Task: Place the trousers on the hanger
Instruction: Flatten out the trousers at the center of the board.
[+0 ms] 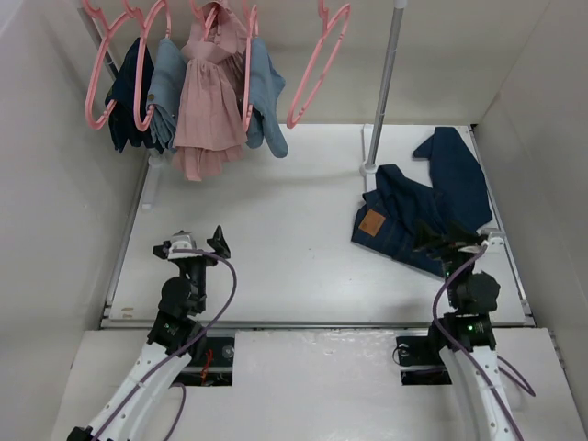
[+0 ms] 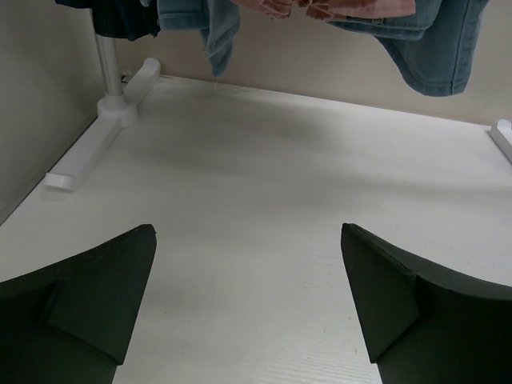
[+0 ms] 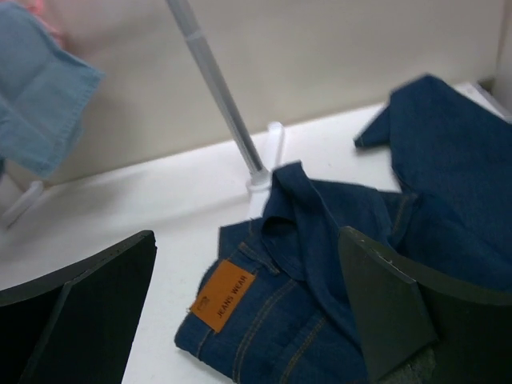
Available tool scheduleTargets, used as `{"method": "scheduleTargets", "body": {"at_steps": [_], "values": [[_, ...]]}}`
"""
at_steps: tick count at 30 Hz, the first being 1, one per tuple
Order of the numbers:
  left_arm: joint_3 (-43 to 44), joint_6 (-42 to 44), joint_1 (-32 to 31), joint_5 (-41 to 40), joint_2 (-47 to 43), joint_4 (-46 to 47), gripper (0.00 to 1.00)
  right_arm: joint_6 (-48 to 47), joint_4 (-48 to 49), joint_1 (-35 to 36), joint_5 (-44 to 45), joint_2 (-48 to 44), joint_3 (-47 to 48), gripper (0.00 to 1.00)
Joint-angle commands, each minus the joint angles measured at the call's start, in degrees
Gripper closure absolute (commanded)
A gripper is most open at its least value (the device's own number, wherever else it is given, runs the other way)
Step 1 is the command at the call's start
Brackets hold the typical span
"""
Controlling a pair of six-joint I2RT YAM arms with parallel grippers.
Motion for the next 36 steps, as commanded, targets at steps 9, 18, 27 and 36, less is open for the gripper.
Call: {"method": "scheduleTargets", "body": {"at_steps": [9,18,27,36], "values": [[9.7,26.2,0.1,26.4,3.7,-15.2,0.0,-11.8,-23.2,0.4,15.5,39.3,31.4,0.0],[14.7,43.5,0.1,33.6,7.8,-33.4,0.0,-36.3,-22.8,15.5,14.9,53.2,33.4,0.0],[16.4,41.6,0.1,34.8,10.2,-33.9,0.0,-42.1,-21.7,20.5,4.8,74.5,38.2,0.0],[16.4,41.6,0.1,33.7,10.7,-34.4,0.0,-42.6,-30.3,24.5,6.4,93.8,52.4,0.02]]}}
